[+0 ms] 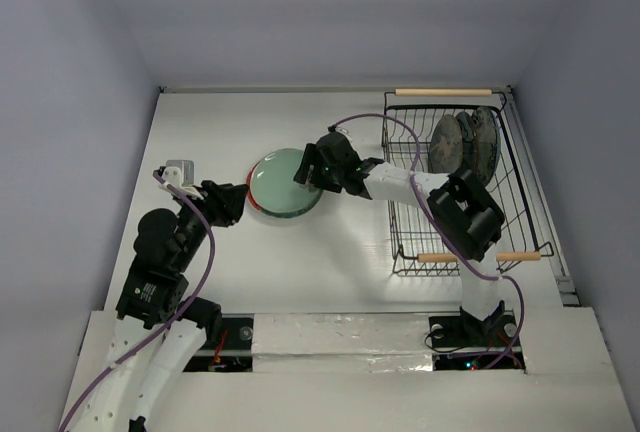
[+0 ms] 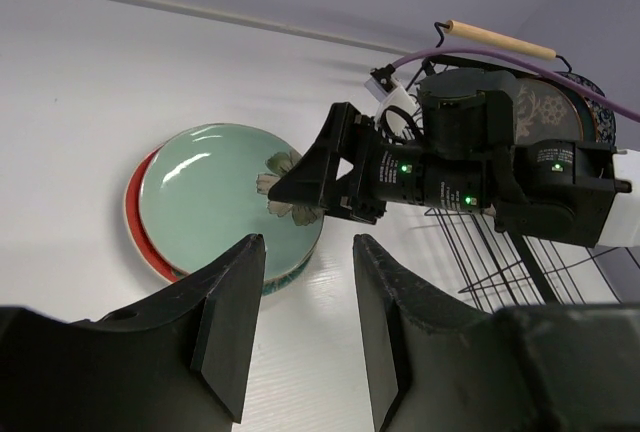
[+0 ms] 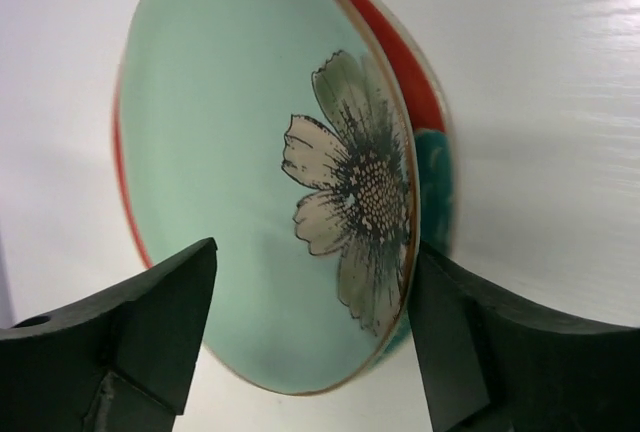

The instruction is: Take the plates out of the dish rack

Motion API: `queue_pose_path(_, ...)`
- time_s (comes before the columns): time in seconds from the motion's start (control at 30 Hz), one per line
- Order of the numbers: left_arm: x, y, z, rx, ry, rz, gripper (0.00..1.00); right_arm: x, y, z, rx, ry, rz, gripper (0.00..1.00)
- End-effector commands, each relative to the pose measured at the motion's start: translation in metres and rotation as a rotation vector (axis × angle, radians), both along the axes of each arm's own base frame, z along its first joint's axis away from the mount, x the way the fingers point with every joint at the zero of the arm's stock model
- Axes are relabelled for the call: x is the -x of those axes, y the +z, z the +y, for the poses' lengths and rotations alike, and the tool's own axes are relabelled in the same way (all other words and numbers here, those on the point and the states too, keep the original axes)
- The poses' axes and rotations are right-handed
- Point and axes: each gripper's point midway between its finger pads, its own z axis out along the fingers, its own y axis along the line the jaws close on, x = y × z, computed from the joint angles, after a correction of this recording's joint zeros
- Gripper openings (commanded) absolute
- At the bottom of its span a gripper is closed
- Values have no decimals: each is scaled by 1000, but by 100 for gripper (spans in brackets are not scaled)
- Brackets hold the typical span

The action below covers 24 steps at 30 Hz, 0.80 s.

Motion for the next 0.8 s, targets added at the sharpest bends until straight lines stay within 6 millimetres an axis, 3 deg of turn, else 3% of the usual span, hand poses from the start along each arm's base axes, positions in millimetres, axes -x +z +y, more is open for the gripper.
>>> queue_pose_path(0.0,1,15,-1,20,-7,-46,38,-8,5,-5,69,3,-53,80)
queue_pose_path(0.23,2,16,-1,21,-7,-51,38,1,-5,-15,254,61,-51,92)
queue_pose_path(0.27,2,16,-1,21,-5,-51,38,0,4,-11,269,67,-68,93)
queue_pose_path(0.33,2,17,-1,22,-5,-52,38,-2,7,-25,353,51,-80,96)
queue_pose_path(0.47,2,16,0,21,-4,-51,38,-1,43,-41,410,25,-147,93)
queue_pose_path(0.53,2,17,0,22,-4,-52,38,0,60,-57,457,-5,-175,84)
queue_pose_path(0.57,2,17,0,22,-4,-52,37,0,72,-62,460,-16,-196,68)
queue_pose_path(0.6,2,16,0,21,-4,-51,37,3,104,-69,430,-32,-249,56)
queue_pose_path(0.67,2,16,-1,21,-5,-49,33,9,133,-83,423,-44,-314,18)
queue_pose_path(0.7,2,16,0,21,-4,-49,31,12,171,-102,410,-104,-390,0)
queue_pose_path(0.77,2,16,0,21,-2,-49,22,16,194,-136,469,-176,-439,0)
